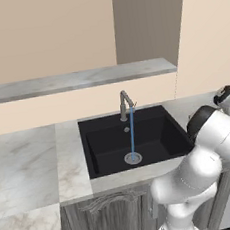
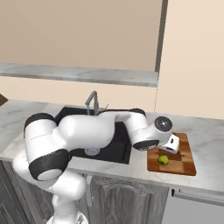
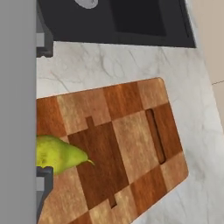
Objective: Pick the pear from the sink and place it on the cutting board to airdry. Then turn off the sink faucet.
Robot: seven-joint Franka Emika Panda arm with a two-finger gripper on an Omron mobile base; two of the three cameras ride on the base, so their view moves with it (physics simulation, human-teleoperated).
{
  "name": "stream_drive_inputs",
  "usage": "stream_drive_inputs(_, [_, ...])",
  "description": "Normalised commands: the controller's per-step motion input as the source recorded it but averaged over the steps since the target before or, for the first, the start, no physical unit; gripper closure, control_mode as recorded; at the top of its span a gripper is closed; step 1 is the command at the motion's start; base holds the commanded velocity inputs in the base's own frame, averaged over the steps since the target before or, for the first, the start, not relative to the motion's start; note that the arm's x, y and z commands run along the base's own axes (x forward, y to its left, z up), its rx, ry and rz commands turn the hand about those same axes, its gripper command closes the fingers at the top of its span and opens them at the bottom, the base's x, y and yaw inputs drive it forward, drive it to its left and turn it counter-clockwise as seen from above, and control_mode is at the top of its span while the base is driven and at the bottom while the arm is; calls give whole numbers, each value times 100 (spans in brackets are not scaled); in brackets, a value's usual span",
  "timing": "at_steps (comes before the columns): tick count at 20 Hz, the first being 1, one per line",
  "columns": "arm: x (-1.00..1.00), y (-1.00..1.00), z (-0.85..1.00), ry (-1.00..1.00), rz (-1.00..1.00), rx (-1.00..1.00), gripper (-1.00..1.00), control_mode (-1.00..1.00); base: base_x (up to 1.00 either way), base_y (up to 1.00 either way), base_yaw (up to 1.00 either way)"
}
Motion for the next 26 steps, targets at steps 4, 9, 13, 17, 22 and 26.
stream_drive_inputs(4, [0,15,86,1,10,-9,-100,-100,0,0,0])
stream_drive_inputs(9, [-3,1,94,4,11,-5,-100,-100,0,0,0])
stream_drive_inputs(13, [-29,0,45,-2,4,0,-100,-100,0,0,0])
stream_drive_inputs(17, [-46,2,34,-8,0,0,-100,-100,0,0,0])
stream_drive_inputs(22, [-36,7,54,-3,0,0,-100,-100,0,0,0])
stream_drive_inputs(26, [-26,22,51,0,0,0,-100,-100,0,0,0])
